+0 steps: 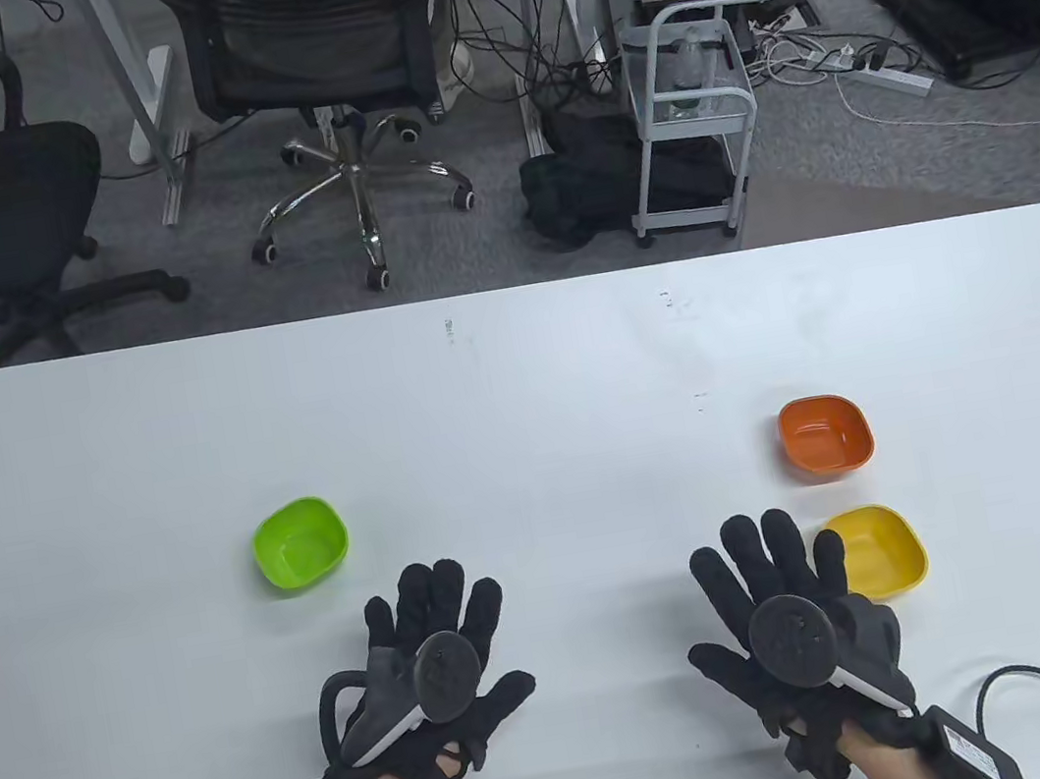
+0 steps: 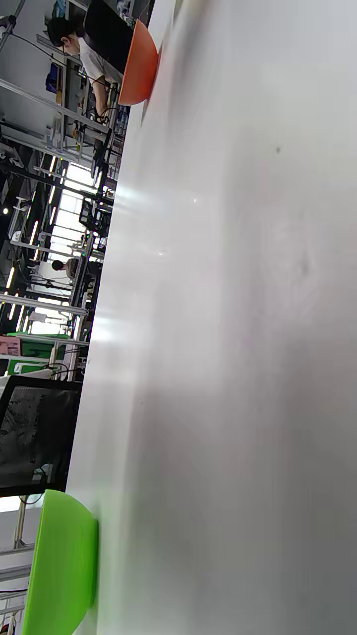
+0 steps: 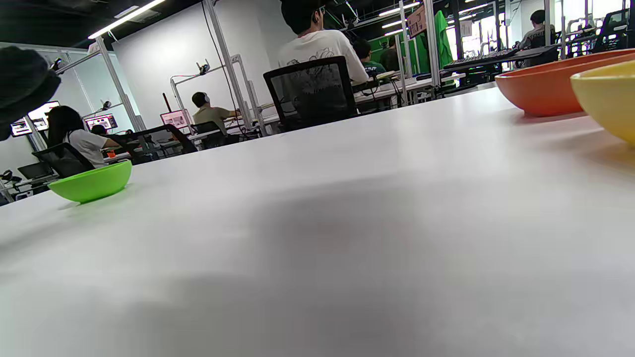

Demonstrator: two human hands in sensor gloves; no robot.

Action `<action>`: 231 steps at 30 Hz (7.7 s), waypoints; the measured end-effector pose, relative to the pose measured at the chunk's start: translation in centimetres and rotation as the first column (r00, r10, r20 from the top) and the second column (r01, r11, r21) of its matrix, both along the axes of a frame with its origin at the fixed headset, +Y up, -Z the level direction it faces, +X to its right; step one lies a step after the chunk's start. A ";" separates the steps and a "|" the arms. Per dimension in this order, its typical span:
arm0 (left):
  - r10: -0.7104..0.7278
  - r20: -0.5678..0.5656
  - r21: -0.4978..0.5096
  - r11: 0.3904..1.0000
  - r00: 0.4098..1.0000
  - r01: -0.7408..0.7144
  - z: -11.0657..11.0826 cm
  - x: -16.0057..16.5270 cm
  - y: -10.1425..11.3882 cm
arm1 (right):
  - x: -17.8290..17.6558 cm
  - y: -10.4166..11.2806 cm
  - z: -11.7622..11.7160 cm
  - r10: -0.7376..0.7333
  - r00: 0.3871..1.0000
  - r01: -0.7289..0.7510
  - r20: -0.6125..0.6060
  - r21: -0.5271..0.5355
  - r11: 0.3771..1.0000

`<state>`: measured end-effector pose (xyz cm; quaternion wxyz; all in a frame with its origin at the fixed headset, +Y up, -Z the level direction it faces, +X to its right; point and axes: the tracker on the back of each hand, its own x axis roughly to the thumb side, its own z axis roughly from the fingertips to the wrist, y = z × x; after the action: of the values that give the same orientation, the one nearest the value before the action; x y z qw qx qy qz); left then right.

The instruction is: Nest small dish into small dish

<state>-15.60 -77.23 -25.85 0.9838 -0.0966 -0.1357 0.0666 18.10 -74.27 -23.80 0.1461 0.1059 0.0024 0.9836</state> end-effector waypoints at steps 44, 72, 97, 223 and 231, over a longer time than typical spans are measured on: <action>-0.038 -0.021 -0.024 0.999 0.999 0.038 -0.6 -0.9 1.0 | -0.2 -0.1 0.0 -0.032 0.999 0.031 -0.010 -0.040 0.999; -0.253 -0.474 -0.218 0.962 0.844 0.165 -13.4 -11.8 -2.4 | 0.6 0.4 0.6 -0.063 0.998 0.063 -0.015 -0.032 0.997; -0.154 0.120 -0.007 0.988 0.981 0.156 -6.8 14.8 1.7 | 1.2 0.6 1.0 -0.056 0.998 0.056 0.017 0.009 0.998; 0.016 0.017 -0.030 0.999 1.000 -0.015 3.0 0.9 2.4 | 20.3 -2.2 -8.4 0.047 0.667 0.246 0.743 -0.280 0.928; 0.015 0.012 -0.037 0.999 1.000 -0.015 3.0 0.9 2.4 | 20.0 -1.1 -8.1 -0.054 0.687 0.263 0.724 -0.180 0.948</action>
<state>-14.72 -74.81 -22.87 0.9804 -0.1140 -0.1413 0.0758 38.11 -75.33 -31.90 0.2338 -0.3027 0.0703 0.9213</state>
